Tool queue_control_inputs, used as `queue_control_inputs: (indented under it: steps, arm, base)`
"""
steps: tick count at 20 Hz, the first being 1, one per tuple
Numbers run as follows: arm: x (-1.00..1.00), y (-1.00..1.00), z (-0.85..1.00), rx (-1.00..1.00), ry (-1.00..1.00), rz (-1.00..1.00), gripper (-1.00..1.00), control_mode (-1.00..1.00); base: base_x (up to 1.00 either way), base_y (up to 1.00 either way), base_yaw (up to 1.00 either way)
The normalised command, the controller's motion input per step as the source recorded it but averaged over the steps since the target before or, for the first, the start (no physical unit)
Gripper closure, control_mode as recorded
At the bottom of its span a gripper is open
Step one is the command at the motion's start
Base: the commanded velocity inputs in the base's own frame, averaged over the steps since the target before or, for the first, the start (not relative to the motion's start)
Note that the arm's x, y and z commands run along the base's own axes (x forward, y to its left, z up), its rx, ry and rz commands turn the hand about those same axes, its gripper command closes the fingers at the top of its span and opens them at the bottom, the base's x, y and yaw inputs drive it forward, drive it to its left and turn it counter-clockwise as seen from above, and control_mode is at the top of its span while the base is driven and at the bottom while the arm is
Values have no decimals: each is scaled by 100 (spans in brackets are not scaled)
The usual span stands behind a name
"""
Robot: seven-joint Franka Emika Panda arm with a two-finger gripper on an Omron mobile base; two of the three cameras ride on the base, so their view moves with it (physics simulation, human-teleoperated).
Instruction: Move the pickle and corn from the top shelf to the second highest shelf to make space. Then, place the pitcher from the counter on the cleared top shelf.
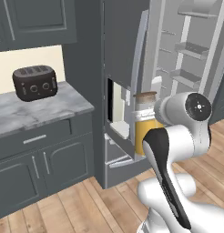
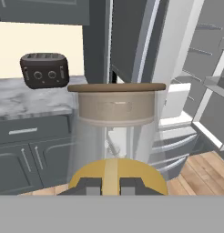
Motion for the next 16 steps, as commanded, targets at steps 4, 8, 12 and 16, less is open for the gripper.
queue_control_inputs:
  steps: [4,8,12,16]
  arm:
    - [0,0,0,0,0,0,100,100]
    - [0,0,0,0,0,0,100,100]
    - [0,0,0,0,0,0,100,100]
    - [0,0,0,0,0,0,100,100]
  base:
    - [33,-68,-3]
    - [43,-72,0]
    - [52,-70,1]
    - [57,-57,8]
